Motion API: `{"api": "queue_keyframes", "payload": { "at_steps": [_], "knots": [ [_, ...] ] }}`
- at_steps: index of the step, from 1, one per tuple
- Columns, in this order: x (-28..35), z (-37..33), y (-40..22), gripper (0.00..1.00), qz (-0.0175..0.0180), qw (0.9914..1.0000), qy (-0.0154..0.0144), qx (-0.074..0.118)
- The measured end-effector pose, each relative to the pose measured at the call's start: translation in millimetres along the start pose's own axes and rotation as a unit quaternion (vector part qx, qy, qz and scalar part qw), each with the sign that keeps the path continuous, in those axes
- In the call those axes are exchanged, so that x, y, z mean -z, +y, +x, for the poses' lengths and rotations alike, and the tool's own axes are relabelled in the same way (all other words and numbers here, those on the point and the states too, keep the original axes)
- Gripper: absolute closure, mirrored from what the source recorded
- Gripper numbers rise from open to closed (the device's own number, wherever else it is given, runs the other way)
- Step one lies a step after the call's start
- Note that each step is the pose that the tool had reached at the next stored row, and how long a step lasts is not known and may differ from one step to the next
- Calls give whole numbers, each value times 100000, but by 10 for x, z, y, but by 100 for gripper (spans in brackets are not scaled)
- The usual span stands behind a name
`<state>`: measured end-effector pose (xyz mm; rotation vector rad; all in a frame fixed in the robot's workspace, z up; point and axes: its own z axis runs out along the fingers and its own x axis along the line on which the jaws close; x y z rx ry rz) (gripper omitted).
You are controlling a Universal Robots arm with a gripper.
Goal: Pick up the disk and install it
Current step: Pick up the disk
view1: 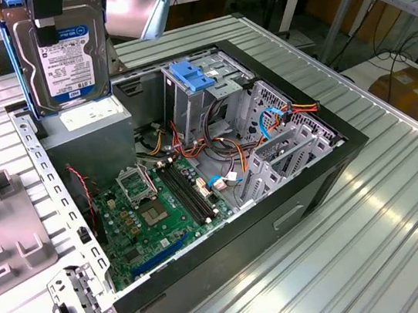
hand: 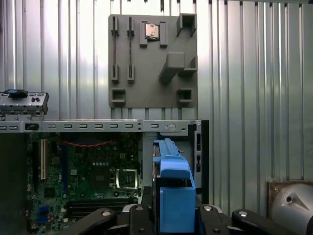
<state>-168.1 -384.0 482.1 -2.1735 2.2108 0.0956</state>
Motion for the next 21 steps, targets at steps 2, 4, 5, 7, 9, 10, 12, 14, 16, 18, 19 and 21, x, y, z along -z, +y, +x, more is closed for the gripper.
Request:
{"api": "queue_keyframes", "payload": {
  "at_steps": [2,4,5,7,9,10,12,14,16,18,19,21],
  "knots": [
    [0,3,-12,63,-5,100000,5,0],
    [0,7,-22,63,-2,100000,2,0],
    [0,9,-33,63,-4,100000,4,1],
    [0,11,-50,63,-3,100000,6,0],
    [0,13,-66,63,-7,100000,8,2],
    [-1,14,-74,63,-6,100000,6,1],
    [-1,16,-95,63,-9,100000,7,-1],
    [-1,18,-116,63,-9,100000,5,-1],
    [-1,21,-144,63,-10,100000,4,-1],
    [-1,23,-171,63,-10,100000,2,1],
    [-1,24,-179,63,-8,100000,3,1],
    [-1,25,-190,63,-10,100000,4,-1]
  ]
}}
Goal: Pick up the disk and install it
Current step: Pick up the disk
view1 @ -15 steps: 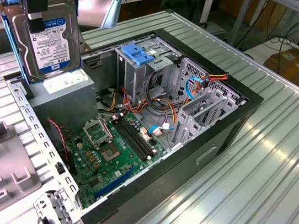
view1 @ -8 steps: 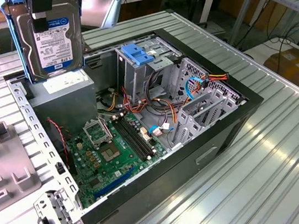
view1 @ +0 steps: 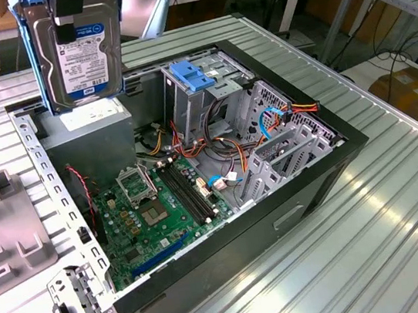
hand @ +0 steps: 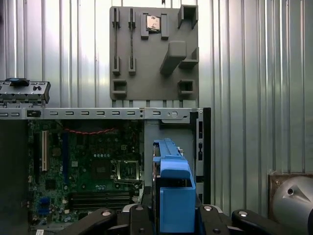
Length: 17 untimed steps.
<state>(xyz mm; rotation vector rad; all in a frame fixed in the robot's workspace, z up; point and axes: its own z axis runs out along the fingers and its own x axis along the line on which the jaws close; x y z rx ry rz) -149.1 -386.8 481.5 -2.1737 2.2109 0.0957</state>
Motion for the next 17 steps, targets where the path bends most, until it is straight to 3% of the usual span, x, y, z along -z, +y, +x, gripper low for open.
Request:
{"api": "queue_keyframes", "payload": {
  "at_steps": [17],
  "knots": [
    [-1,17,-71,63,-2,100000,4,-3]
  ]
}}
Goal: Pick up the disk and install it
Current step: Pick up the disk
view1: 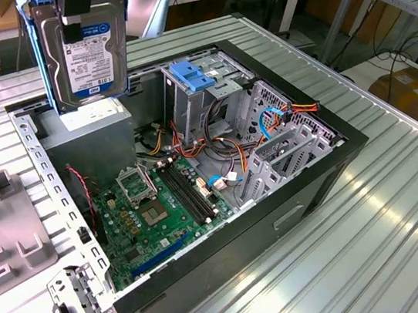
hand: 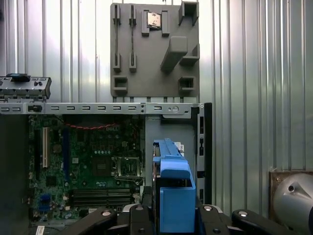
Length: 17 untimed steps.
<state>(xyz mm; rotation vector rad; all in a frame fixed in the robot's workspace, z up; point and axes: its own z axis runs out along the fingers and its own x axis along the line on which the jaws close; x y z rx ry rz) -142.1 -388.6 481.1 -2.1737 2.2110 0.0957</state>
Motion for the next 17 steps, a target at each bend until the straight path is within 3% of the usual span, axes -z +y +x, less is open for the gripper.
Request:
{"api": "queue_keyframes", "payload": {
  "at_steps": [17],
  "knots": [
    [-2,29,-61,63,4,100000,-7,4]
  ]
}}
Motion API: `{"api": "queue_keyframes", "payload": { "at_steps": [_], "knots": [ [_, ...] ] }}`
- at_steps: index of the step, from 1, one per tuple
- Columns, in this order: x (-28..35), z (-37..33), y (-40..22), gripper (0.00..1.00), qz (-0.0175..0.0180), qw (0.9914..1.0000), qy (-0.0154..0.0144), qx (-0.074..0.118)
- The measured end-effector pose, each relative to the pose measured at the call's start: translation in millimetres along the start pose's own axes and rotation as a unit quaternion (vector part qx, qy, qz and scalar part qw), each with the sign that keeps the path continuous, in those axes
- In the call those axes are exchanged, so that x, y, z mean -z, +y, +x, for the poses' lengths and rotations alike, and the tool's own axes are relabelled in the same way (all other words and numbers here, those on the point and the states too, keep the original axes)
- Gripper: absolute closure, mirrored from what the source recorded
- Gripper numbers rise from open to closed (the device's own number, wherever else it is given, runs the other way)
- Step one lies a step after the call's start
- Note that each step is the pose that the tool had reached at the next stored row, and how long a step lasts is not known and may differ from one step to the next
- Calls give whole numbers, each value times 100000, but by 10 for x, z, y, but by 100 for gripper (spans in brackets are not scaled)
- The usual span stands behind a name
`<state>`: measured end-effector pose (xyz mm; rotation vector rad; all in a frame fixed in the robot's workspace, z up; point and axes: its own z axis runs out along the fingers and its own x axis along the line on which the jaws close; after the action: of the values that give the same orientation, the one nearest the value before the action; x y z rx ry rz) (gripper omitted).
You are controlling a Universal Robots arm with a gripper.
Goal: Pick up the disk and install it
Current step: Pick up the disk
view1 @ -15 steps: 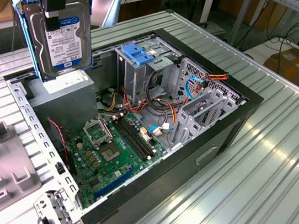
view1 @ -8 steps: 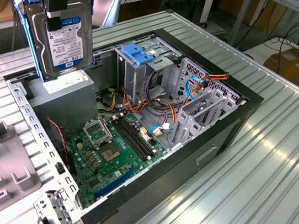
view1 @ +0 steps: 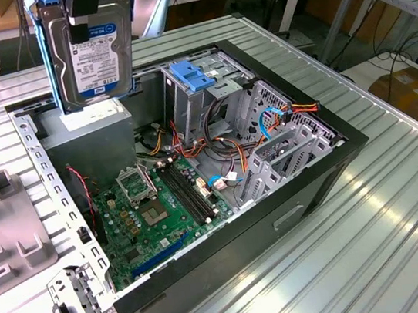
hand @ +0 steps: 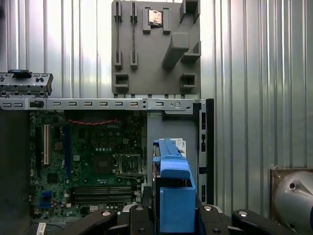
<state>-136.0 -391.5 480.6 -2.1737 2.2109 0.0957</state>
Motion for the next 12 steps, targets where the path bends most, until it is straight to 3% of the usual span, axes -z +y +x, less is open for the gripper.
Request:
{"api": "queue_keyframes", "payload": {
  "at_steps": [12],
  "knots": [
    [0,30,-42,63,1,100000,1,-2]
  ]
}}
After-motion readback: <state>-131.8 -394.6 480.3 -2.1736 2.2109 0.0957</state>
